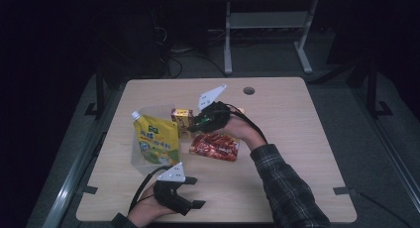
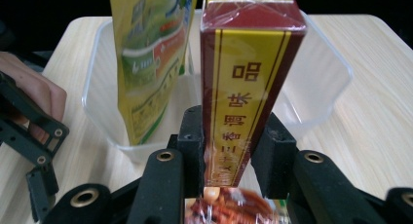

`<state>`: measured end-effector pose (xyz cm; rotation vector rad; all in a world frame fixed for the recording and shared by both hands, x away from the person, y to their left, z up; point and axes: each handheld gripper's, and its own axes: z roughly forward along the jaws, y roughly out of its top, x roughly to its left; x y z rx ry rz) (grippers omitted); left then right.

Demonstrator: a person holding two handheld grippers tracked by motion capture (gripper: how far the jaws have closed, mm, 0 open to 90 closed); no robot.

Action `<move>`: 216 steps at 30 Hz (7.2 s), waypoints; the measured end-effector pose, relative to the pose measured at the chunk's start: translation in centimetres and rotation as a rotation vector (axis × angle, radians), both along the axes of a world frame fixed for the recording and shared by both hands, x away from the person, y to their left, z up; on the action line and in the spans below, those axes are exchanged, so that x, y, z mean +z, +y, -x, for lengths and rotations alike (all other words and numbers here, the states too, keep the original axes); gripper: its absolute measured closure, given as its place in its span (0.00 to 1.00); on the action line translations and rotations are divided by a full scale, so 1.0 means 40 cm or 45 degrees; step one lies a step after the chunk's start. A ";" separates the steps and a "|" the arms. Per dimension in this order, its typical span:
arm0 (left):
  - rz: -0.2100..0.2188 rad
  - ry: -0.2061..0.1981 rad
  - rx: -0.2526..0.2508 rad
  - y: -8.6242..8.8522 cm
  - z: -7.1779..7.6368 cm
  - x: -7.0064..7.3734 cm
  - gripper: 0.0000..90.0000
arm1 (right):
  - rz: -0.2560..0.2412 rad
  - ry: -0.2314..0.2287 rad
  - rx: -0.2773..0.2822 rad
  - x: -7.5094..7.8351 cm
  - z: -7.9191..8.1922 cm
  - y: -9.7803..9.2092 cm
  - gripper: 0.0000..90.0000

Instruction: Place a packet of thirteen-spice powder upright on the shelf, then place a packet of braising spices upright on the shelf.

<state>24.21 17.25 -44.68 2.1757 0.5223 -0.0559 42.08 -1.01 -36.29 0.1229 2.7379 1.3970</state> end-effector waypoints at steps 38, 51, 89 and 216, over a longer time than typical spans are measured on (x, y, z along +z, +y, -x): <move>-0.006 0.020 -0.043 -0.008 0.005 -0.002 0.21 | 0.019 0.009 0.151 -0.025 -0.047 0.157 0.75; -0.004 0.020 -0.047 -0.010 0.006 -0.003 0.21 | 0.020 0.002 0.191 -0.023 -0.041 0.157 0.75; -0.024 0.019 -0.068 -0.015 0.010 -0.005 0.21 | 0.110 0.007 0.198 -0.106 -0.042 0.216 0.71; -0.098 -0.061 -0.013 -0.027 0.011 -0.008 0.22 | 0.479 0.043 -0.843 -0.237 0.076 -0.408 1.00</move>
